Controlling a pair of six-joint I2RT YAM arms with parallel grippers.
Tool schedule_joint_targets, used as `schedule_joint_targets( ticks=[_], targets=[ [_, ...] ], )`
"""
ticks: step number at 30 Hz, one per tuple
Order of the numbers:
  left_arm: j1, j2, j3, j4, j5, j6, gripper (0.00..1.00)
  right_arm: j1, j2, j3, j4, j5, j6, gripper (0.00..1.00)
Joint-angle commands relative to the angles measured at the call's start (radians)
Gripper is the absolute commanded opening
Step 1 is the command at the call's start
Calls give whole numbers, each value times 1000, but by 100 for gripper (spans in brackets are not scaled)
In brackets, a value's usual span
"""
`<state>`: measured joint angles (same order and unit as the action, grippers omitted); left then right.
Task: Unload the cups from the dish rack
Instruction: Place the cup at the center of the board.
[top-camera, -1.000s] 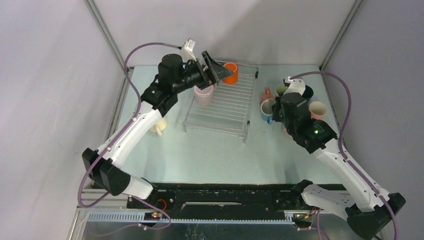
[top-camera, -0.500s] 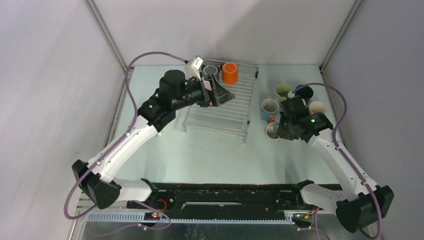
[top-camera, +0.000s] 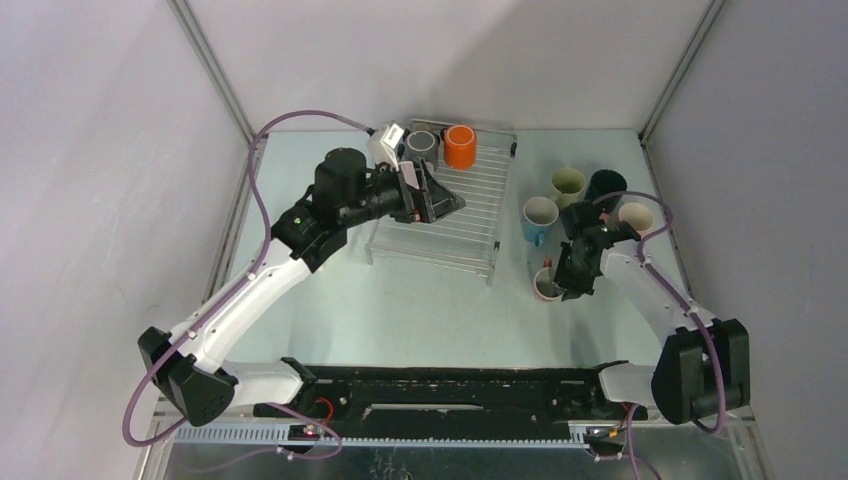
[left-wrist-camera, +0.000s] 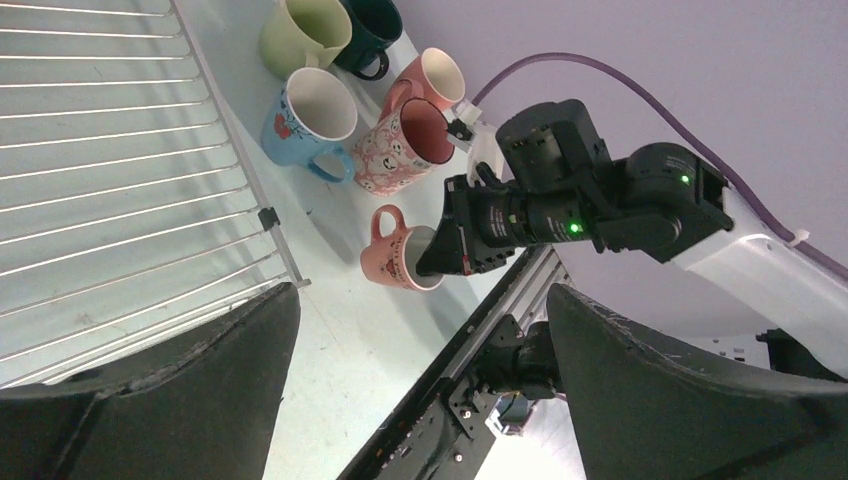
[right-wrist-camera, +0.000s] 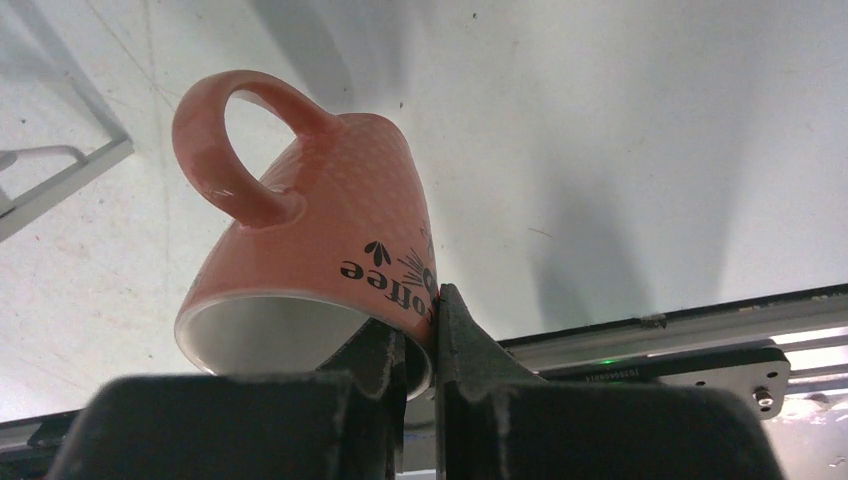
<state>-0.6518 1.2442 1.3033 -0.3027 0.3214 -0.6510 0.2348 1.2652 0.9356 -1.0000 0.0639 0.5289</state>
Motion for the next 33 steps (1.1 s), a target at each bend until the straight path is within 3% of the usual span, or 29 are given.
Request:
schedule_joint_targets(
  ticks=[1,11,14,25,33],
  targets=[
    [-2,-17,-24,31,30,28,100,-32,26,-10,75,-38,22,0],
    [-2,-6,-33,35,45,31,100,-99,104,-30,104,-53,-5,0],
    [-2,2,-30,35,49,30,100,-105,109,-32,110,-79,-9,7],
    [-3,20,-31,37,48,24,100,-103,80,-32,112,-73,-11,48],
    [-2,36,-7,8,22,38,100,-103,-17,-13,66,-64,-10,58]
  ],
)
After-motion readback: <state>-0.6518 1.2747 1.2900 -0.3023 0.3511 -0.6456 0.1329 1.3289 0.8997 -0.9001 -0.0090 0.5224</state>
